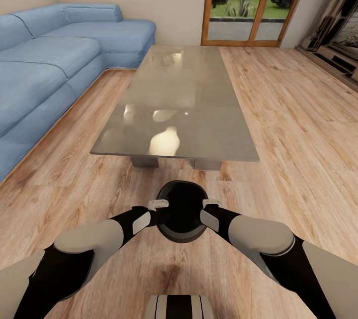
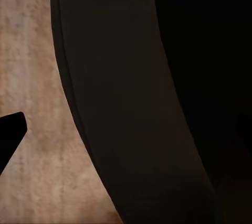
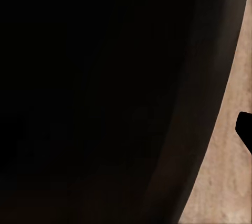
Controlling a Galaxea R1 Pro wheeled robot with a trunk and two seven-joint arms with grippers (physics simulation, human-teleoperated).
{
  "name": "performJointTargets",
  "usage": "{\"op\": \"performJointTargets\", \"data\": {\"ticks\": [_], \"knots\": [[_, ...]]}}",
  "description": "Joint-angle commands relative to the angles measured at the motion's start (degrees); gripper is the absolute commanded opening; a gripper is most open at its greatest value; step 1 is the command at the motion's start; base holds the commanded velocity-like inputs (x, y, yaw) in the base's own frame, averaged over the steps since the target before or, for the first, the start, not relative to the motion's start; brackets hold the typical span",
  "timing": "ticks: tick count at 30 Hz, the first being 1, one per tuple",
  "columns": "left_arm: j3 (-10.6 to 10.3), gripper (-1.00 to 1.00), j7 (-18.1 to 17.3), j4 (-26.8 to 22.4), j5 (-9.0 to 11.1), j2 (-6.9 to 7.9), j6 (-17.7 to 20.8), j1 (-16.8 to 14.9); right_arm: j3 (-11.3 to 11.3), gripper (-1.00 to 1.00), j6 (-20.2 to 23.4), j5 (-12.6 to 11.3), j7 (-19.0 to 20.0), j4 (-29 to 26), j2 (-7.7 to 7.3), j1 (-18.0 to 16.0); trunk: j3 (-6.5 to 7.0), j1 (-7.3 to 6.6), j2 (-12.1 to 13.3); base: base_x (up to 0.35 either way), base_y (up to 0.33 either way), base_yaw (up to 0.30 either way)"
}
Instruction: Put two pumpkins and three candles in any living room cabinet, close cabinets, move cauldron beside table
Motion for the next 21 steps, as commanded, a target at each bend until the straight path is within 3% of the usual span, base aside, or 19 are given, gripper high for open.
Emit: {"op": "performJointTargets", "data": {"ticks": [1, 9, 15, 21], "knots": [[-1.17, 1.00, 0.40, -0.06, 0.39, 0.02, 0.17, -0.03, 0.27, 1.00, 0.19, -0.21, -0.25, -0.10, 0.03, -0.06, -0.05, 1.38, -0.01, 0.000, 0.000, 0.000], [-1.20, 1.00, 0.42, -0.06, 0.41, -0.04, 0.19, -0.03, 0.27, 1.00, 0.19, -0.25, -0.24, -0.10, 0.03, -0.06, -0.05, 1.38, -0.01, 0.000, 0.000, 0.000], [-1.21, 1.00, 0.43, -0.06, 0.35, -0.05, 0.43, -0.03, 0.27, 1.00, 0.24, -0.25, -0.24, -0.10, 0.08, -0.06, 1.28, 1.22, 0.07, 0.000, 0.000, 0.000], [-1.21, 1.00, 0.43, -0.06, 0.32, -0.06, 0.44, -0.03, 0.27, 1.00, 0.27, -0.25, -0.24, -0.10, 0.06, -0.06, 1.28, 1.22, 0.07, 0.000, 0.000, 0.000]]}}
